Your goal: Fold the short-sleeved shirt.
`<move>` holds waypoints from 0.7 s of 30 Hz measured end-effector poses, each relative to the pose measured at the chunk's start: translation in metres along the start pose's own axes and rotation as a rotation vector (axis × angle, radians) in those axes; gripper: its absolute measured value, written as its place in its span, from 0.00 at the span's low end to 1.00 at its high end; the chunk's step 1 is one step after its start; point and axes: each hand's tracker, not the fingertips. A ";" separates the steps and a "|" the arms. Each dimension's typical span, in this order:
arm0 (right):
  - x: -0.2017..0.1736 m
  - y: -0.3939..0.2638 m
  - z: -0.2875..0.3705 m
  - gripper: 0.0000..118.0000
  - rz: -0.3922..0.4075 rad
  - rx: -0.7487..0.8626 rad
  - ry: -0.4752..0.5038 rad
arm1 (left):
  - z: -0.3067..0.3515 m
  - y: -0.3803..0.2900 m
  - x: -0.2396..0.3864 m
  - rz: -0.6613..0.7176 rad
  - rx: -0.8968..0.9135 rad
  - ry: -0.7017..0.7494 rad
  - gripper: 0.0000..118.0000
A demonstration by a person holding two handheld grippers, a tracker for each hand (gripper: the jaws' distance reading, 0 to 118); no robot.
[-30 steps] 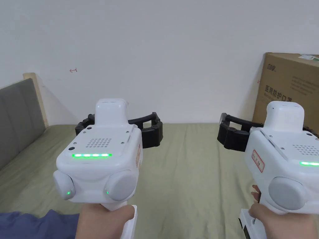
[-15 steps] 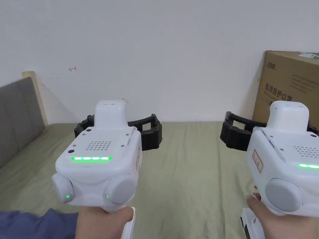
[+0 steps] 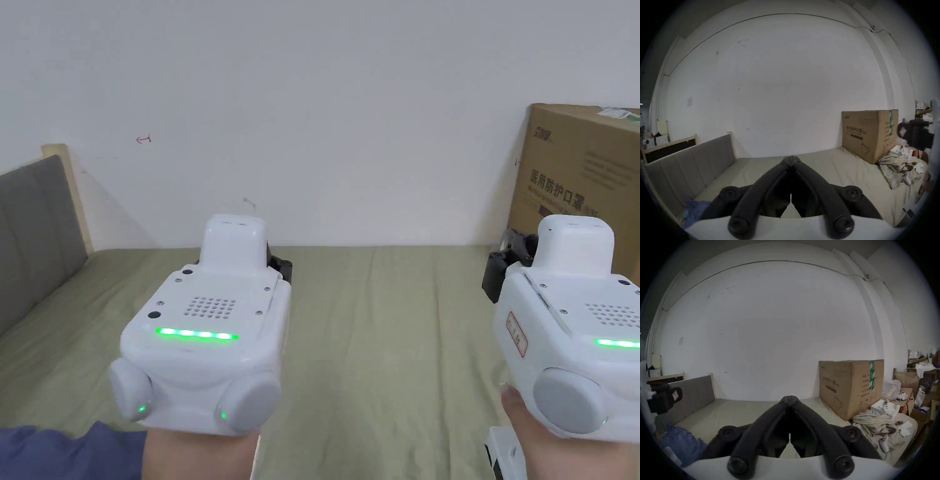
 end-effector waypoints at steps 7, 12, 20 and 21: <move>0.008 -0.005 0.000 0.00 0.018 -0.015 -0.055 | -0.009 -0.005 0.000 0.046 -0.031 0.004 0.00; 0.003 -0.004 0.003 0.00 0.046 -0.012 -0.070 | -0.013 -0.012 -0.005 0.068 -0.040 0.015 0.00; -0.088 -0.022 -0.016 0.00 0.033 -0.070 0.119 | 0.014 -0.035 -0.099 0.137 -0.089 0.199 0.00; -0.110 -0.027 -0.018 0.00 0.051 -0.087 0.176 | 0.022 -0.039 -0.118 0.131 -0.103 0.251 0.00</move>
